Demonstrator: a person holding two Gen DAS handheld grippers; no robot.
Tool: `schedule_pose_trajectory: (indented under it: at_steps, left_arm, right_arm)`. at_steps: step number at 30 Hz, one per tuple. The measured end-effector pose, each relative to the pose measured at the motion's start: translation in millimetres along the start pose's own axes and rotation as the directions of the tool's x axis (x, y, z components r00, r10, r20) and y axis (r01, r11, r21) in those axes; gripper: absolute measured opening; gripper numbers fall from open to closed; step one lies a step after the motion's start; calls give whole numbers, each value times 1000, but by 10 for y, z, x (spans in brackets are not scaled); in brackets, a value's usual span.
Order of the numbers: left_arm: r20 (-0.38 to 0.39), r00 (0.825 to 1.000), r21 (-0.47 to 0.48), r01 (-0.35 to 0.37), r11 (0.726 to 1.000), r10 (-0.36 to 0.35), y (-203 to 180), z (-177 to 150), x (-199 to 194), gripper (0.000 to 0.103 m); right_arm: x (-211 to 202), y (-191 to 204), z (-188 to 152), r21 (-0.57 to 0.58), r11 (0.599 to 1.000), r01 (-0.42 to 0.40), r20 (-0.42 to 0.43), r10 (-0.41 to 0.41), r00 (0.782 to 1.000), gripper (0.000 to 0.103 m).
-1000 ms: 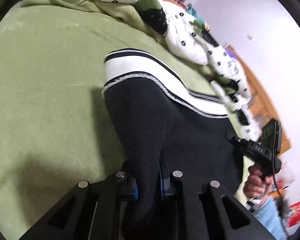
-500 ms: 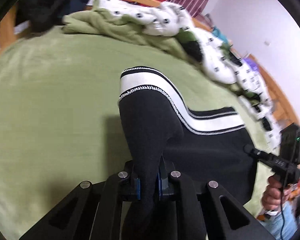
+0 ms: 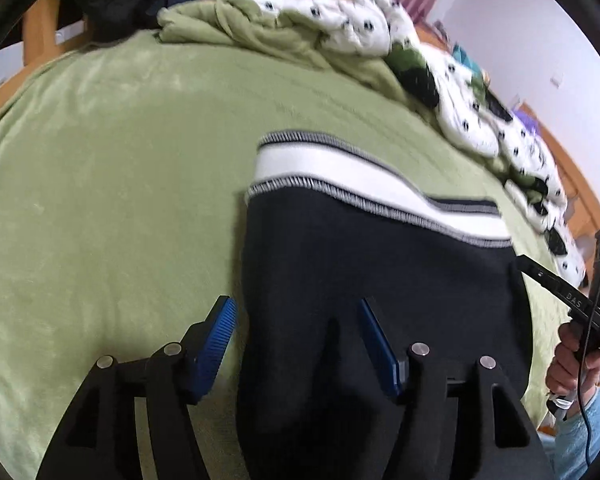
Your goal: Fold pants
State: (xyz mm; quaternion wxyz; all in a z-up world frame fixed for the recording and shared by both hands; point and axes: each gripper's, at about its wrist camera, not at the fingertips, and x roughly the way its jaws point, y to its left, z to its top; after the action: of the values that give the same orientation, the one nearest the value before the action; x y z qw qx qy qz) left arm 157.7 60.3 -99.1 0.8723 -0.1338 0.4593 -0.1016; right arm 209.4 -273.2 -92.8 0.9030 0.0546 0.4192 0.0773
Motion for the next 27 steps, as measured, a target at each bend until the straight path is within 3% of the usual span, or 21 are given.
schedule_pose_trajectory:
  at_steps: [5,8,9,10,11,15,17,19,23,25,27]
  left_arm:
    - [40,999,22,-35,999,35,22,42,-23,61]
    - [47,998,18,-37,999,37,64,40,-17,61]
    - [54,998,17,-30,999,29,60,47,-27,61]
    - [62,998,21,-24,999,23,68,42,-56,61]
    - [72,997,31,-19,999,17,52,41,-87,61]
    - [119,992,96,-46,994,34,-108,76,-166,61]
    - [121,992,109,-47,993,34,-174,107,-163,61]
    - [124,992,123,-43,991,28,-247,130,-167,61]
    - [148,988,156,-72,985,49,-444,311,-68,62]
    - [139,990,141,-46,989,26,-487,411,29,67]
    - [116,993,123,-29,992,15,-489,490,239,72]
  right_arm:
    - [406,97,138,-4,998,56,-22,-56,998,43]
    - [372,67,78,-14,998,55,10,-55,998,26]
    - [304,23,97,6,999,36,20,-36,999,16]
    - [235,-45,128,44,999,1,28,-2,1000,15]
    - [174,-105,134,73,997,-26,38,23,999,15]
    - [376,-58,-37,-7,994,113,19,-113,993,15]
    - [348,-11,21,-17,992,128,21,-127,992,18]
    - [238,26,92,-14,991,131,28,-130,991,23]
    - [-61,230,197,-40,997,71,165,-64,984,26]
    - [32,344,220,-77,996,46,155,-33,987,28]
    - [253,413,206,-123,990,68,121,-53,991,27]
